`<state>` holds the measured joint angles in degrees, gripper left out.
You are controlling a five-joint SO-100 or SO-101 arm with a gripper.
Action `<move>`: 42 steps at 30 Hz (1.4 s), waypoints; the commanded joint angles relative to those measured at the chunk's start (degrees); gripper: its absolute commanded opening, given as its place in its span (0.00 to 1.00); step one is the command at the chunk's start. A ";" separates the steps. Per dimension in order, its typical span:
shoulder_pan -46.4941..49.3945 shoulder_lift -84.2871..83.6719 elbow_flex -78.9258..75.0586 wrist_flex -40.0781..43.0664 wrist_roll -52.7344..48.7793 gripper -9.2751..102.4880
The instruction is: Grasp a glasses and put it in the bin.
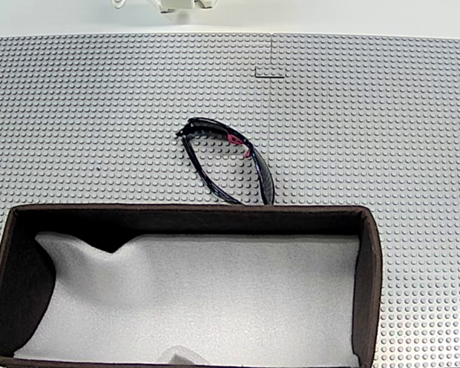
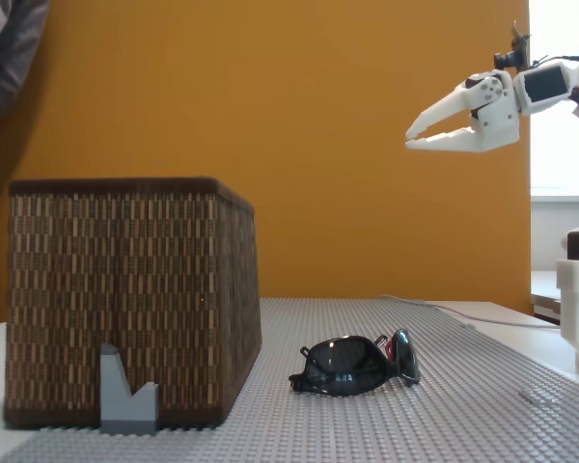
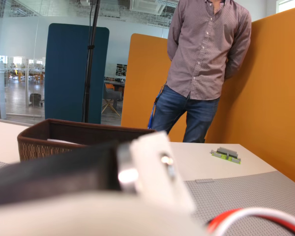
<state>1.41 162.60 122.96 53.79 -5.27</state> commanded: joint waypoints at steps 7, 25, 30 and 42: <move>-3.25 8.96 26.54 -33.13 6.86 0.08; -19.69 -21.09 2.11 -0.88 -2.46 0.09; -21.36 -36.30 0.09 -1.23 -4.31 0.17; -19.51 -44.38 5.19 -8.44 -1.76 0.25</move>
<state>-17.93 117.95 127.44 46.85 -7.38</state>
